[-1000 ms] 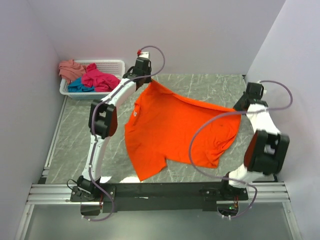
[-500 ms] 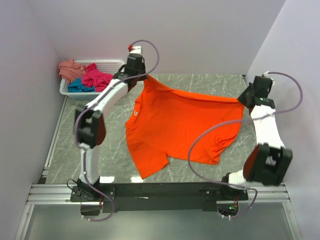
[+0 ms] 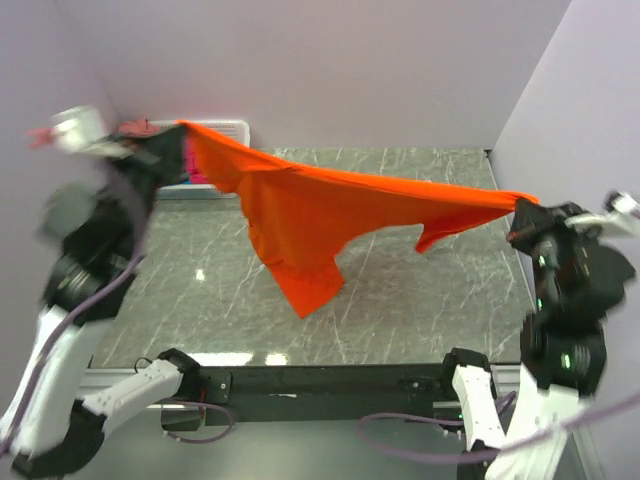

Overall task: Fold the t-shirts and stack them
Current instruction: Flatten the tshirt out

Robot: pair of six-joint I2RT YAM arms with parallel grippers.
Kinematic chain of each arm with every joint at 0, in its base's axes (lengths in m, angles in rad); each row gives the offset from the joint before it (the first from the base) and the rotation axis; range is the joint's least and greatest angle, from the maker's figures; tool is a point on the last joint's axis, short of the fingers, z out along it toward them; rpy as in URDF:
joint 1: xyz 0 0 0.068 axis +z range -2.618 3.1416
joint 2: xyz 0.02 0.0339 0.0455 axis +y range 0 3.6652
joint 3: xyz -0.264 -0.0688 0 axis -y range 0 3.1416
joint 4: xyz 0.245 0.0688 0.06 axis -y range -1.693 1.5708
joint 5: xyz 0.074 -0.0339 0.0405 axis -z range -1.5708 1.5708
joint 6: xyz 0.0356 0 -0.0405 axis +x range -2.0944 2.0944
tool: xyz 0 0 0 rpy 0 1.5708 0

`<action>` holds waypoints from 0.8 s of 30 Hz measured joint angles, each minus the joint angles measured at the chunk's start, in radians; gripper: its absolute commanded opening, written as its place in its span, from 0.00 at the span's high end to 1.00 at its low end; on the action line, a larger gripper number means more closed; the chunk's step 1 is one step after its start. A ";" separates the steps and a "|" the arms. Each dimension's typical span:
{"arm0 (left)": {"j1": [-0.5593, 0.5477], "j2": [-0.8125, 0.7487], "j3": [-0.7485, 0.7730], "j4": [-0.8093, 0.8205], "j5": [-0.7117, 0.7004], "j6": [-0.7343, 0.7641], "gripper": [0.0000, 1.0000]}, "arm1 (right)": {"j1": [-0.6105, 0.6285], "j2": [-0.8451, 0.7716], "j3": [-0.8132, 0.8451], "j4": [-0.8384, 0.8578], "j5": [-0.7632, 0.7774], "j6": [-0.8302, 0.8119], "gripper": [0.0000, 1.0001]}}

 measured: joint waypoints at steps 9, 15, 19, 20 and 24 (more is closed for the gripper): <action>0.000 -0.262 0.111 0.011 0.091 0.033 0.99 | -0.002 -0.140 0.403 -0.124 -0.092 0.025 1.00; 0.001 -0.269 0.150 0.013 0.154 0.060 0.99 | -0.002 -0.164 0.489 -0.131 -0.092 0.021 1.00; 0.001 -0.209 0.145 0.028 0.136 0.073 0.99 | -0.002 -0.166 0.351 -0.102 -0.066 0.021 1.00; 0.001 -0.181 0.140 0.038 0.125 0.075 0.99 | -0.002 -0.165 0.291 -0.087 -0.053 0.021 1.00; 0.001 0.005 0.110 0.067 0.055 0.078 0.99 | -0.002 -0.101 0.063 -0.048 0.002 0.021 1.00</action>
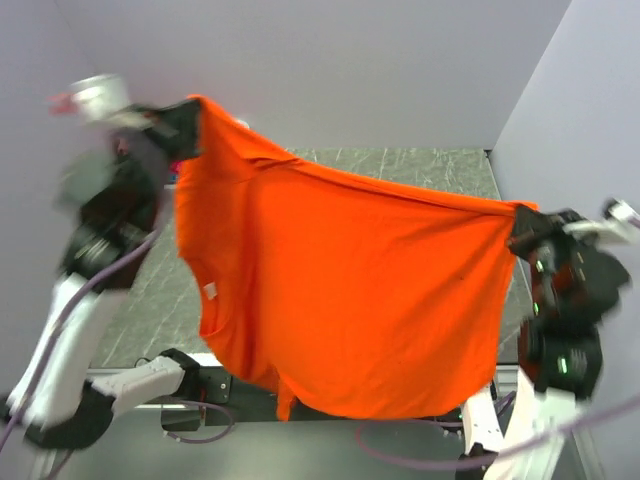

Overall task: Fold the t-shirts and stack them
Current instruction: Flatten the tshirt out, then fold the tshirt

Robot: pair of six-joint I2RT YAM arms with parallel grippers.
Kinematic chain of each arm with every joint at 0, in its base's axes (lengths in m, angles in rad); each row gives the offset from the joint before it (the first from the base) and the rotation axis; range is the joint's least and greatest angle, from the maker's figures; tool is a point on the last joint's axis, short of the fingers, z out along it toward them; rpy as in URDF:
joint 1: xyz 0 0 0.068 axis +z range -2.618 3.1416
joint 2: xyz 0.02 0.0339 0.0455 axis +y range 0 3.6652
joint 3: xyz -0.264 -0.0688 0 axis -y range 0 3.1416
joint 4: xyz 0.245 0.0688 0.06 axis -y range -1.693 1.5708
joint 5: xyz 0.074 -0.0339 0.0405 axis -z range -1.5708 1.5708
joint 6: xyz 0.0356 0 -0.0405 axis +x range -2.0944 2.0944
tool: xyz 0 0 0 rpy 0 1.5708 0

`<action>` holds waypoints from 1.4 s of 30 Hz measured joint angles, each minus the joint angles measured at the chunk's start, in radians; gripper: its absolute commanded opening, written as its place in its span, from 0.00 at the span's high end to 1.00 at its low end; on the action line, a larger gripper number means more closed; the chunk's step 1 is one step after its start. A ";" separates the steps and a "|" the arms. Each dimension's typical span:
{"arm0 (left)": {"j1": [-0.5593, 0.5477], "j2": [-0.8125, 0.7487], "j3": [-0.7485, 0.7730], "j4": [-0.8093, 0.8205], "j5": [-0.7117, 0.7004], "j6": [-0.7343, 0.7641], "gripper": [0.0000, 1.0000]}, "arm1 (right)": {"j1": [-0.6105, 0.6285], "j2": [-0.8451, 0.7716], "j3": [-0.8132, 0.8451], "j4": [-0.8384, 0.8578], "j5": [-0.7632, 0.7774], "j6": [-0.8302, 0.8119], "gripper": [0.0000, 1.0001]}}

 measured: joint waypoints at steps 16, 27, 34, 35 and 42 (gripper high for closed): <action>0.108 1.305 0.363 -0.023 0.106 -0.011 1.00 | -0.010 0.812 -0.488 0.541 0.077 -0.084 1.00; 0.109 1.434 0.496 -0.013 0.131 -0.060 1.00 | -0.016 1.236 -0.186 0.559 0.041 -0.108 1.00; 0.109 1.396 0.418 0.005 0.118 -0.107 1.00 | -0.016 1.224 -0.168 0.514 0.035 -0.107 1.00; 0.109 1.387 0.404 -0.002 0.112 -0.117 1.00 | -0.016 1.217 -0.169 0.500 0.035 -0.105 1.00; 0.109 1.247 0.270 -0.068 0.084 -0.213 1.00 | -0.016 1.087 -0.220 0.426 0.043 -0.081 1.00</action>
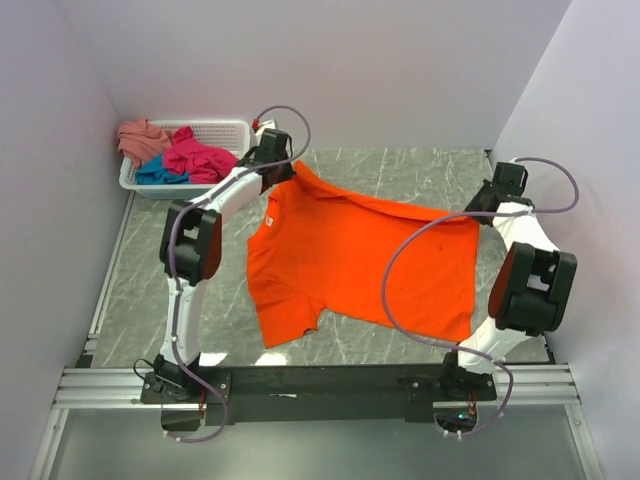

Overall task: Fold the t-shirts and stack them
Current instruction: Fold the tshirt

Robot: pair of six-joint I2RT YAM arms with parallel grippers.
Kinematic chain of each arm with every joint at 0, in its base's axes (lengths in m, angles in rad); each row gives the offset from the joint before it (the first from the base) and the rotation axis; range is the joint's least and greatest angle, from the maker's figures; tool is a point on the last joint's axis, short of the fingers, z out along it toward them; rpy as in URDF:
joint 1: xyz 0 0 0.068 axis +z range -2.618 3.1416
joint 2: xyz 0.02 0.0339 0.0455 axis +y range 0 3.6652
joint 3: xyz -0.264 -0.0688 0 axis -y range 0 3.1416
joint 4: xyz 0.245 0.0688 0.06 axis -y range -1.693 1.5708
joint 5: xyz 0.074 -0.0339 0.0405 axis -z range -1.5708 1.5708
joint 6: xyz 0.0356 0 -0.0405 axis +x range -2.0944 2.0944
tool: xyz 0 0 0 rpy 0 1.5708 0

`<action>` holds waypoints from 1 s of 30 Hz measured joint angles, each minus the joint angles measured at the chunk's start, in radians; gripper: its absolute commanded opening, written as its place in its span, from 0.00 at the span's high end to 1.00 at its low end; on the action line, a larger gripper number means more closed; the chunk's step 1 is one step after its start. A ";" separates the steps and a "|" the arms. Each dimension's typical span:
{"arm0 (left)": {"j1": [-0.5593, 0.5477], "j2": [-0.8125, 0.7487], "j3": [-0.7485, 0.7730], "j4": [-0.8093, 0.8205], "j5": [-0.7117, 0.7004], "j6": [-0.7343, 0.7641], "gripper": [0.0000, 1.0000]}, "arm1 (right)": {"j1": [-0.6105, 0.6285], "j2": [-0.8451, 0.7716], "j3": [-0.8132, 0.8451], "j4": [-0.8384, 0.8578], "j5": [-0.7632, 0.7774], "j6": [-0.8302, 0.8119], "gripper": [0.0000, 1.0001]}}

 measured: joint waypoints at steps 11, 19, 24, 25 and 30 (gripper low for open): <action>-0.008 -0.313 -0.232 -0.090 -0.042 -0.161 1.00 | 0.000 -0.099 -0.033 -0.070 0.008 0.008 1.00; -0.068 -0.406 -0.370 -0.218 -0.124 -0.263 1.00 | 0.000 -0.113 -0.033 -0.085 0.007 0.007 1.00; -0.117 -0.462 -0.431 -0.285 -0.159 -0.331 1.00 | 0.000 -0.116 -0.043 -0.085 0.000 0.007 1.00; -0.121 -0.475 -0.445 -0.294 -0.163 -0.345 0.99 | 0.000 -0.117 -0.048 -0.085 0.001 0.007 1.00; -0.117 -0.509 -0.496 -0.324 -0.173 -0.375 0.99 | 0.000 -0.117 -0.065 -0.097 0.000 0.007 1.00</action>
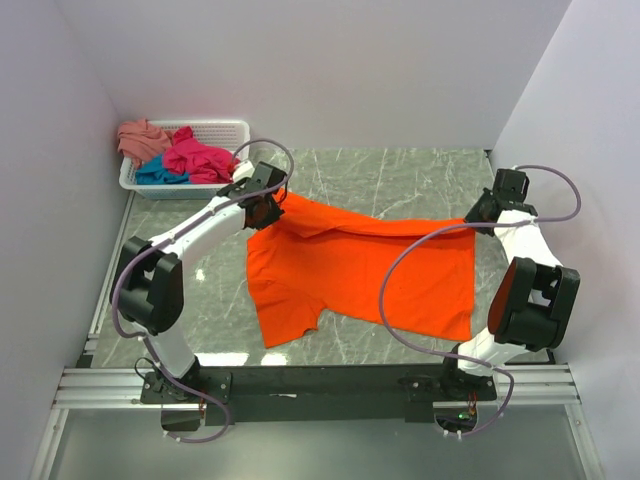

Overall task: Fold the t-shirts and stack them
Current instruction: Fold the tshirt

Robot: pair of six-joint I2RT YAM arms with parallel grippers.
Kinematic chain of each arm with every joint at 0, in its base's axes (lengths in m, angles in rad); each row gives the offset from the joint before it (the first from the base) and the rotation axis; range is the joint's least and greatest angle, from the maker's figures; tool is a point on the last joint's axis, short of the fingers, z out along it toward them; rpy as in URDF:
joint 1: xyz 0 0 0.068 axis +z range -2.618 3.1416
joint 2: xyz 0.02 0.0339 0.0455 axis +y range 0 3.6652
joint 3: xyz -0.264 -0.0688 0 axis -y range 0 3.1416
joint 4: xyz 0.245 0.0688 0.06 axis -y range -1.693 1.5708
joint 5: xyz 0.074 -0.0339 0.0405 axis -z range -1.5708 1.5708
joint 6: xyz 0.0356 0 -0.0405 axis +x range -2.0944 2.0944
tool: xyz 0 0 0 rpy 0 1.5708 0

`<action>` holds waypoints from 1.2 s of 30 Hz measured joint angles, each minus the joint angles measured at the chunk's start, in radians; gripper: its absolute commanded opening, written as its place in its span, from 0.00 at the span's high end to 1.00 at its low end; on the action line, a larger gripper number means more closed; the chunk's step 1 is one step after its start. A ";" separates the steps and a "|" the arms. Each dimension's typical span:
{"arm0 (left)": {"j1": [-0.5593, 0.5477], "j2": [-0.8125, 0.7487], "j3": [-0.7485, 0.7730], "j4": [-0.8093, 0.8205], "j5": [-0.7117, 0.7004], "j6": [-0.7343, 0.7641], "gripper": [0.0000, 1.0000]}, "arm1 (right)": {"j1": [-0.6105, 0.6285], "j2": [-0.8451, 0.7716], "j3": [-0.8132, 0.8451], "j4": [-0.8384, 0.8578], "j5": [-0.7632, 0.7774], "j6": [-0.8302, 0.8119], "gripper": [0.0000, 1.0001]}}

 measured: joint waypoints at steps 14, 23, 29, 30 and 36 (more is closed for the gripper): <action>0.002 -0.056 -0.208 0.007 0.033 0.031 0.48 | 0.000 -0.134 -0.200 -0.042 0.033 0.036 0.42; 0.004 -0.168 -0.185 -0.005 0.039 0.065 0.01 | 0.000 -0.252 -0.268 -0.084 -0.011 0.065 0.18; 0.034 -0.003 0.034 0.083 0.148 0.140 0.01 | 0.000 -0.210 -0.214 -0.043 -0.089 0.068 0.15; 0.045 0.046 0.079 0.103 0.176 0.151 0.00 | 0.000 -0.193 -0.203 -0.035 -0.097 0.068 0.15; 0.090 0.304 0.256 0.180 0.276 0.214 0.01 | 0.002 -0.047 -0.145 -0.007 -0.107 0.063 0.15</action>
